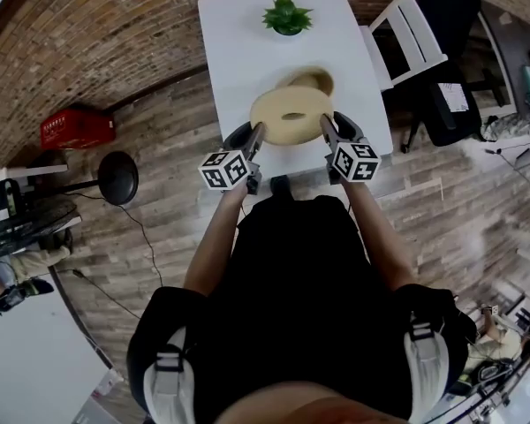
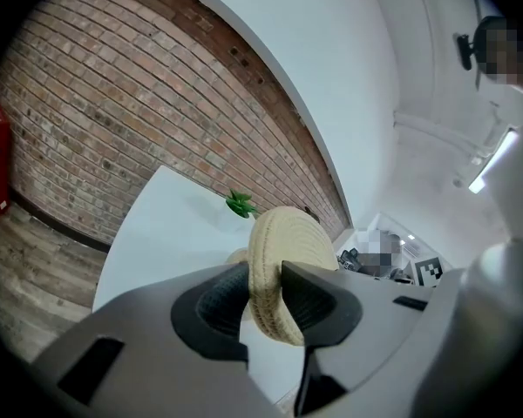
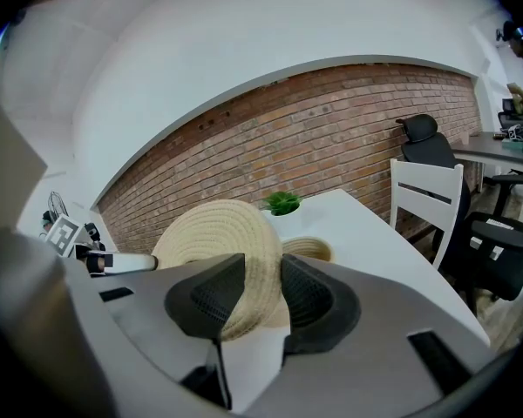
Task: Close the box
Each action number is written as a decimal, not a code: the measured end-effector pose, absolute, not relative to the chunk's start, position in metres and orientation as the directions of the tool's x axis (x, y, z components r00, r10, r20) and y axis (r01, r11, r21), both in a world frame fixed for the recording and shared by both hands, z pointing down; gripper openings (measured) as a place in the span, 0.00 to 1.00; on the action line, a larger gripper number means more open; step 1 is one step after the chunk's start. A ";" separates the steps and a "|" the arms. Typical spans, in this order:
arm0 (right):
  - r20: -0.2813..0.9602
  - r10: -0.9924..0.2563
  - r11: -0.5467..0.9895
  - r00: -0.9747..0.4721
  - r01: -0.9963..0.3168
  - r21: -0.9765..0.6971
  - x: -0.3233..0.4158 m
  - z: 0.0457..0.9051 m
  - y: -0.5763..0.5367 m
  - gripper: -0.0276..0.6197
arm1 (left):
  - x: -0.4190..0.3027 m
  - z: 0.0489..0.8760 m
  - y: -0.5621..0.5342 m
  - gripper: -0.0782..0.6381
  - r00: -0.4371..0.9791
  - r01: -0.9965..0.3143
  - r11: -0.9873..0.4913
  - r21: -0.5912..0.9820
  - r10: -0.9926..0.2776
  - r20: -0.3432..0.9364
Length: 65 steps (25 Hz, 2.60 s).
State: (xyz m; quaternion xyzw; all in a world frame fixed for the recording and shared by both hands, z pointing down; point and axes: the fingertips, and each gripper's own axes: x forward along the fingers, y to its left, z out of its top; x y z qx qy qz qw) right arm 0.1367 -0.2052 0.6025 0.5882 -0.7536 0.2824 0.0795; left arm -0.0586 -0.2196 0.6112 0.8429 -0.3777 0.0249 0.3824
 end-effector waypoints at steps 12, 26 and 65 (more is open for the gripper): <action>0.470 -0.832 0.146 -0.294 -0.934 -0.326 0.131 0.608 -0.210 0.24 | -0.063 0.615 -0.224 0.29 0.712 -0.655 -0.414 0.632 -0.618 0.333; 0.482 -0.794 0.218 -0.370 -0.914 -0.342 0.145 0.618 -0.232 0.24 | -0.051 0.624 -0.231 0.29 0.655 -0.698 -0.349 0.625 -0.664 0.361; 0.611 -0.610 0.393 -0.504 -0.862 -0.319 0.190 0.671 -0.314 0.24 | 0.003 0.682 -0.267 0.29 0.482 -0.788 -0.088 0.610 -0.704 0.521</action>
